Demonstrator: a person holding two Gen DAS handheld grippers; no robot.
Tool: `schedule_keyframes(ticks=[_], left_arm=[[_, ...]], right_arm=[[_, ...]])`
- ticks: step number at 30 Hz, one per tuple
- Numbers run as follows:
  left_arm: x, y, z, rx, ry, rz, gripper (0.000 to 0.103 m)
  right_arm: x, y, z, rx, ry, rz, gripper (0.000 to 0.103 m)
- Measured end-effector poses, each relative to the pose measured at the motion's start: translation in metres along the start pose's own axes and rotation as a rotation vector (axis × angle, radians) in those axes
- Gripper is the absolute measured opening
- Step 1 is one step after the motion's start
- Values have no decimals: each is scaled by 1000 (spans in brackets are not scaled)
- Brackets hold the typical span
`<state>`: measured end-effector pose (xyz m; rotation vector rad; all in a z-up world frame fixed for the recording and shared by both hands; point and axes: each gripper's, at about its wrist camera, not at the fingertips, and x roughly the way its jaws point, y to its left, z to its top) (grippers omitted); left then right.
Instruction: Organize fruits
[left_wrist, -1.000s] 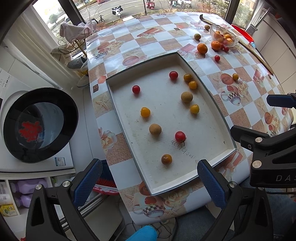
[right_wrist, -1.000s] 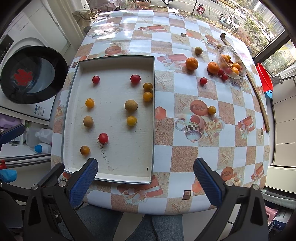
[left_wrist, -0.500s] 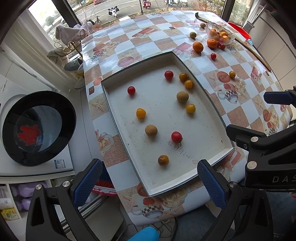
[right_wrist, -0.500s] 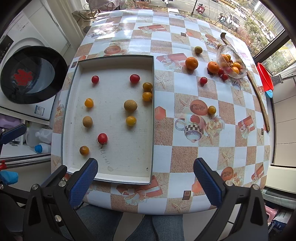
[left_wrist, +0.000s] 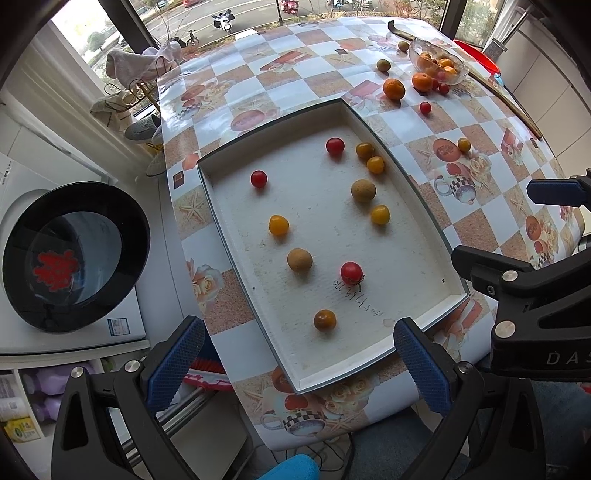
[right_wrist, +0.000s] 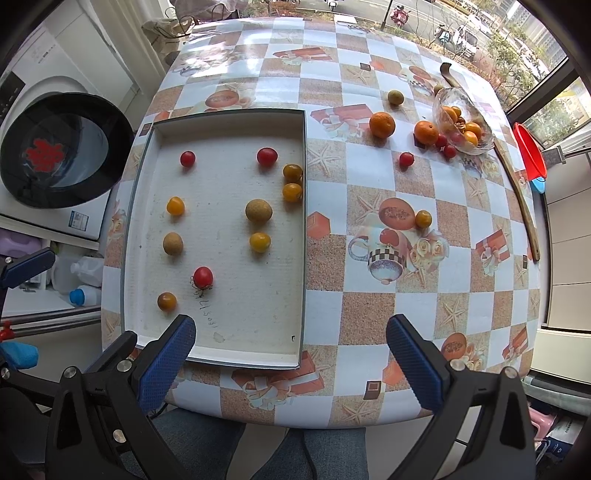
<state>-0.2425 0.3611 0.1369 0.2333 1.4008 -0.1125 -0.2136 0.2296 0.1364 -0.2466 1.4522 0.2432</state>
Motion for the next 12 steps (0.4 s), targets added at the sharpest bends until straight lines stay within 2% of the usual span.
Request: schedule_keyframes(ticks=[6, 12], left_arm=[[3, 0, 1, 1, 9, 3, 103], [0, 4, 2, -22, -16, -26, 103]], right_arm=[[1, 1, -1, 2, 3, 1, 103], [1, 0, 0, 1, 3, 2, 103]])
